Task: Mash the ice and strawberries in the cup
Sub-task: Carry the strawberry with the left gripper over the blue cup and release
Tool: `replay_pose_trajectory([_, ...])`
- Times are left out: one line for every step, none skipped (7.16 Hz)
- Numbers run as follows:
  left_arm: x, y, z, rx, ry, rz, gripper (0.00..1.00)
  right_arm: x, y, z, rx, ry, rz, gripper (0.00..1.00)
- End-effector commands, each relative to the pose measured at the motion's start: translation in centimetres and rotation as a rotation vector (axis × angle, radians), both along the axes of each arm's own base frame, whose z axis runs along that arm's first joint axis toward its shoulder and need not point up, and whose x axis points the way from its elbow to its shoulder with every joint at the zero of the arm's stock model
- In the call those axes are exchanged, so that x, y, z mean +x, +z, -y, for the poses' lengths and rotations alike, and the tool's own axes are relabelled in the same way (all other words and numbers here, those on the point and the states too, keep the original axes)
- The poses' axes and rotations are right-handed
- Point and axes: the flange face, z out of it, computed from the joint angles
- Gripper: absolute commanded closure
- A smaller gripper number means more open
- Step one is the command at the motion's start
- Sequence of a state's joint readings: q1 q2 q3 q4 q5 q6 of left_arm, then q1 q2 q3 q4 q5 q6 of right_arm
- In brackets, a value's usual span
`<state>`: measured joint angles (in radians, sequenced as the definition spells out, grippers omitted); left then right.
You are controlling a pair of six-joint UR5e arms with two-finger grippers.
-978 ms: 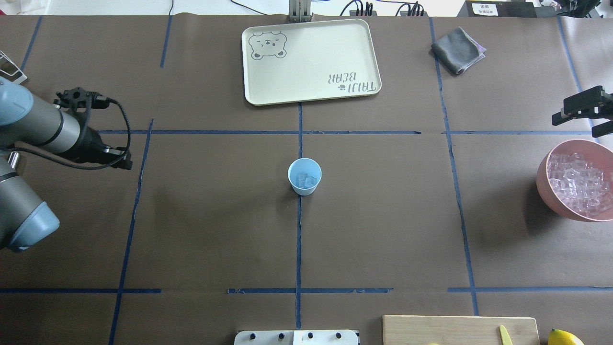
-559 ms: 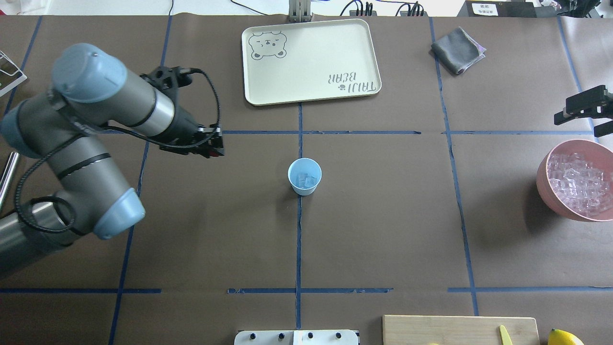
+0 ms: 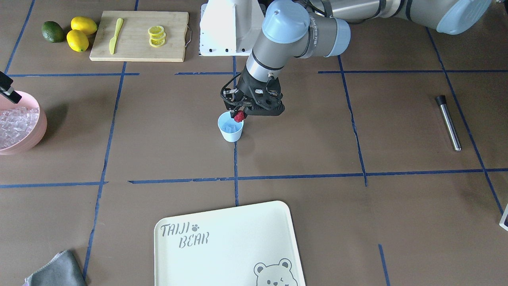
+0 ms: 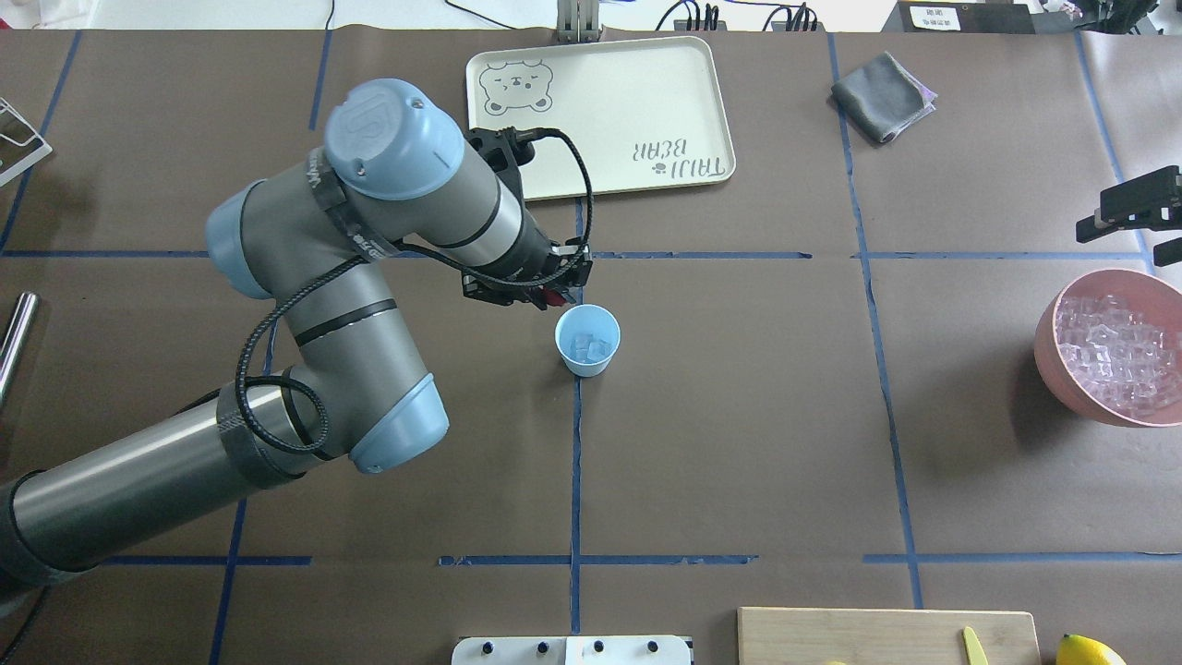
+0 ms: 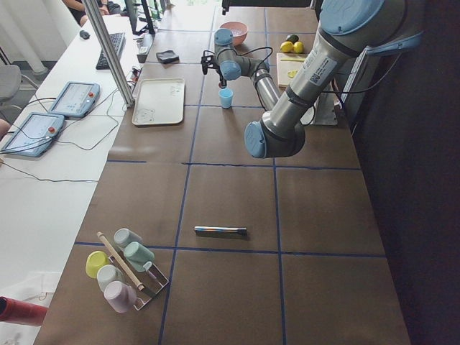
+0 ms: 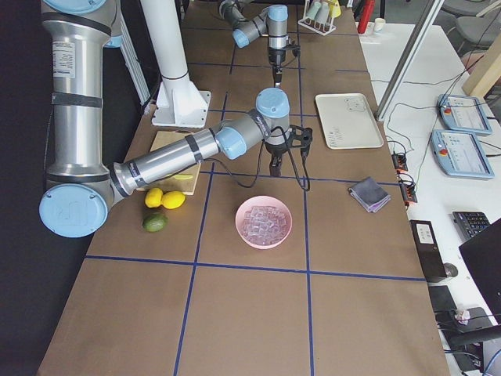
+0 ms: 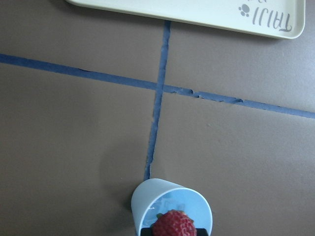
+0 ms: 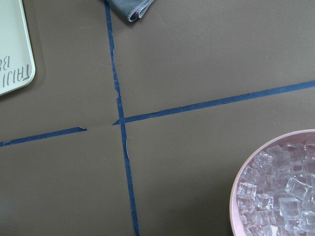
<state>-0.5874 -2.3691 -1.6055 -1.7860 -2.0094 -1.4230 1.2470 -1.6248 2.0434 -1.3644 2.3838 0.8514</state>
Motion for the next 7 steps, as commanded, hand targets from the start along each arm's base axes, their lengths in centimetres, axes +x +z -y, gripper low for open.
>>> replay_pose_trajectory([2.2,0.2,-2.0,0.02,-0.012,0.019,0.97,0.0,0.0,-0.1,0.001,0.0,0.0,0.01])
replay_pose_trajectory([2.1,0.4,-2.1,0.02,-0.012,0.019,0.82,0.1,-0.1,-0.1,0.002,0.002,0.001,0.01])
replay_pose_trajectory([2.1,0.3,-2.1,0.024,-0.012,0.017,0.42,0.1,-0.1,-0.1,0.002,0.002,0.001,0.01])
replay_pose_trajectory([2.1,0.3,-2.1,0.022,-0.012,0.019,0.2,0.2,0.0,-0.1,0.001,0.003,0.0,0.01])
replay_pose_trajectory([2.1,0.4,-2.1,0.021,-0.012,0.021,0.15,0.3,0.0,-0.2,-0.001,0.005,0.0,0.01])
replay_pose_trajectory([1.5,-0.2,-2.2,0.03,-0.009,0.01,0.13,0.5,0.0,-0.1,-0.001,0.009,0.0,0.01])
replay_pose_trajectory([-1.9,0.9,-1.7,0.037,-0.036,-0.001,0.13,0.7,-0.1,-0.2,0.001,0.014,0.0,0.01])
